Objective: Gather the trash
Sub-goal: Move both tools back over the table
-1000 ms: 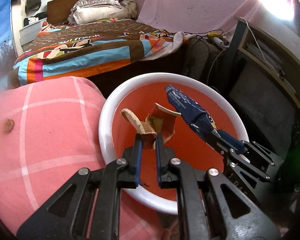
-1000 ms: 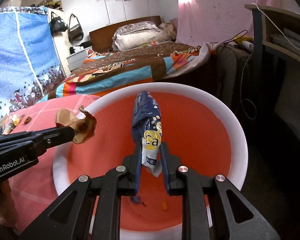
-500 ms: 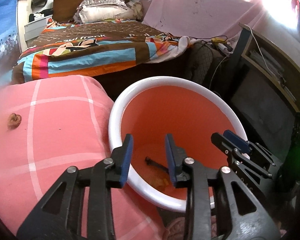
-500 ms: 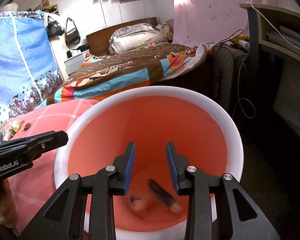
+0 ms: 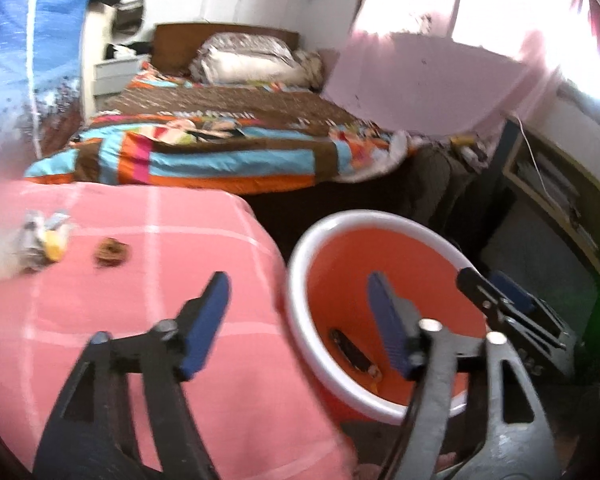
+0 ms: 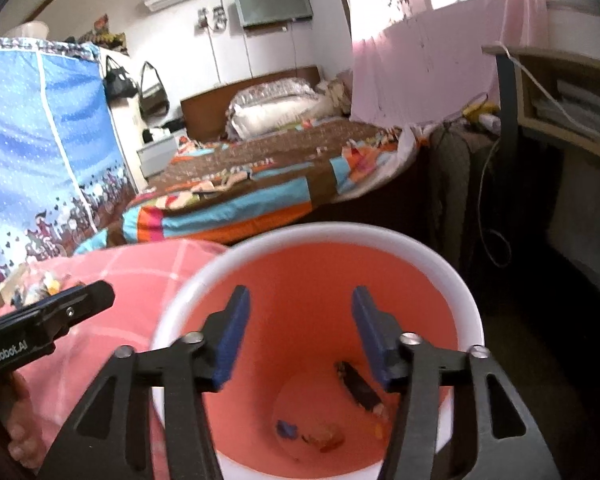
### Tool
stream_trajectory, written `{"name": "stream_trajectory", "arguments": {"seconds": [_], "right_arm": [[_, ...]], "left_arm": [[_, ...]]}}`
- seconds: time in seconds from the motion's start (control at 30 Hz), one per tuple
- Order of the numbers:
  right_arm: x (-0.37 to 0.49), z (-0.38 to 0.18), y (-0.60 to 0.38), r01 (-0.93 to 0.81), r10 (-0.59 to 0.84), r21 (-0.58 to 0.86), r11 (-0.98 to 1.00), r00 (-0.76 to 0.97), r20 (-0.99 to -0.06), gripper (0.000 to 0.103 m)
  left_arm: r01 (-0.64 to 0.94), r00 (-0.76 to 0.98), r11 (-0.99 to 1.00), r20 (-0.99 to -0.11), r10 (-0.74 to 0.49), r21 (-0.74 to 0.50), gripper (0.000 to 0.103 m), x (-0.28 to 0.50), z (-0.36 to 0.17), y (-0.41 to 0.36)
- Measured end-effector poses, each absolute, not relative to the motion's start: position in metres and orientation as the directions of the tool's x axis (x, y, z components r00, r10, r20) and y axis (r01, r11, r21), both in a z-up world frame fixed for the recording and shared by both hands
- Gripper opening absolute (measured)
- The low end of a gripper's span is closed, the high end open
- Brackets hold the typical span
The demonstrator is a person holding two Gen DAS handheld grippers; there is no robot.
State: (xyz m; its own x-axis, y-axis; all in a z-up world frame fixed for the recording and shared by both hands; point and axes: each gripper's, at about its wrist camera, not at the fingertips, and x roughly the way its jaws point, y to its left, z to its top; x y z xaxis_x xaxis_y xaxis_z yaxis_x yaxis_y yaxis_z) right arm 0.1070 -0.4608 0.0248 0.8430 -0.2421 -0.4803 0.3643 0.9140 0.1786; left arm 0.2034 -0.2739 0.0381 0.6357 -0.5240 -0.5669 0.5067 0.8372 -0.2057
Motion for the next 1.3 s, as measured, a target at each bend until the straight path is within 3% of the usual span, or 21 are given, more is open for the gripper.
{"name": "stream_trajectory", "arguments": {"seconds": [0.03, 0.1, 0.2, 0.27, 0.63, 0.8, 1.0, 1.3], "right_arm": [[0.107, 0.028, -0.458, 0.358, -0.240, 0.185, 0.915, 0.853, -0.463, 0.078], [0.106, 0.037, -0.451, 0.341, -0.235, 0.196, 0.919, 0.876, -0.421, 0.080], [0.107, 0.050, -0.437, 0.310, -0.224, 0.202, 0.929, 0.905, -0.361, 0.088], [0.106, 0.058, -0.426, 0.286, -0.218, 0.204, 0.936, 0.928, -0.301, 0.103], [0.104, 0.084, -0.363, 0.117, -0.111, 0.196, 0.974, 0.993, -0.044, 0.103], [0.109, 0.089, -0.331, 0.043, -0.052, 0.173, 0.984, 0.998, 0.047, 0.103], [0.123, 0.087, -0.289, -0.036, 0.027, 0.118, 0.992, 0.997, 0.073, 0.103], [0.161, 0.074, -0.236, -0.098, 0.098, 0.010, 0.995, 0.995, -0.015, 0.103]], "left_arm": [[0.491, 0.655, 0.846, -0.553, -0.515, -0.206, 0.091, 0.204, 0.040, -0.267], [0.446, 0.715, 0.870, -0.501, -0.487, -0.208, 0.101, 0.202, 0.047, -0.247], [0.375, 0.797, 0.903, -0.426, -0.429, -0.209, 0.103, 0.197, 0.055, -0.220], [0.349, 0.823, 0.913, -0.399, -0.406, -0.210, 0.103, 0.195, 0.059, -0.207], [0.203, 0.936, 0.960, -0.249, -0.247, -0.191, 0.103, 0.178, 0.078, -0.120], [0.141, 0.967, 0.982, -0.194, -0.164, -0.127, 0.103, 0.168, 0.082, -0.079], [0.079, 0.984, 0.995, -0.158, -0.088, -0.060, 0.103, 0.162, 0.080, -0.036], [0.050, 0.978, 0.998, -0.202, -0.056, -0.034, 0.103, 0.180, 0.069, -0.004]]}}
